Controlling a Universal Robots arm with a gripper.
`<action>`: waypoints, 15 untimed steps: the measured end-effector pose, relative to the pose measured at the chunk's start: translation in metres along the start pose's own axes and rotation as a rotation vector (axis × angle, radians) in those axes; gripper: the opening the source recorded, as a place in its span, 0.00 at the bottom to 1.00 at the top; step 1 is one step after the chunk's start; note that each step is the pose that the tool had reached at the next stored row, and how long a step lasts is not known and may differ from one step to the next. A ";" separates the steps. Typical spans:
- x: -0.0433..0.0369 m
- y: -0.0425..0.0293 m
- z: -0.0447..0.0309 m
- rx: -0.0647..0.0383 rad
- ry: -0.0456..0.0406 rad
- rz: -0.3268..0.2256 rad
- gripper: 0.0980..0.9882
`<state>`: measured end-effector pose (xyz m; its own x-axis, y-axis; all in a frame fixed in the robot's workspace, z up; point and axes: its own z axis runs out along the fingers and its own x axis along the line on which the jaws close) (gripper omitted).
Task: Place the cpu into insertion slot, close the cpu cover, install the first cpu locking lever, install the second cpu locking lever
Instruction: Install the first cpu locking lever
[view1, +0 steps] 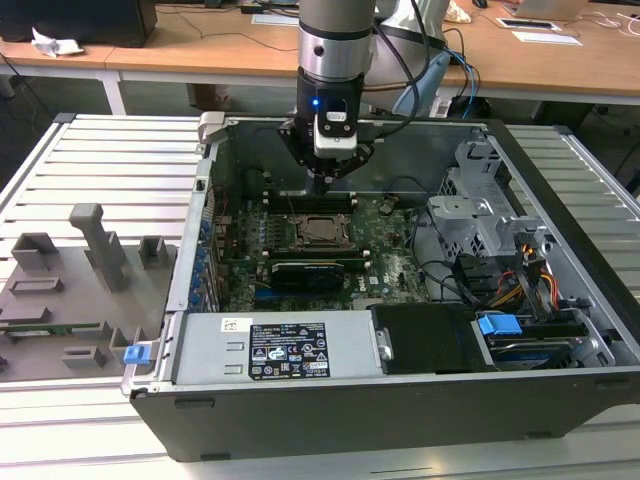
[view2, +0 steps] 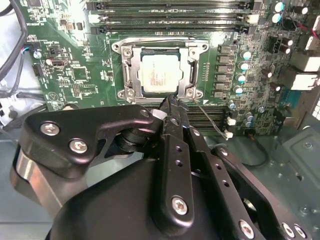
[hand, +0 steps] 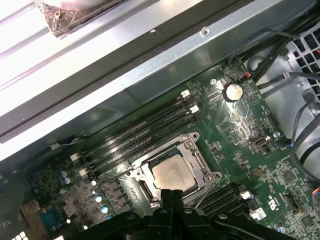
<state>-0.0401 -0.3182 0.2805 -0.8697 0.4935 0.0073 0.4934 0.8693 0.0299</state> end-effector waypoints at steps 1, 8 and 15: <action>0.0000 0.0000 0.0000 0.000 0.0002 -0.006 0.01; 0.0000 0.0000 0.0000 0.001 0.0026 -0.086 0.01; -0.0001 0.0000 0.0000 0.001 0.0037 -0.125 0.01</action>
<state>-0.0400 -0.3182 0.2805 -0.9246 0.3808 0.0072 0.3808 0.9242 0.0299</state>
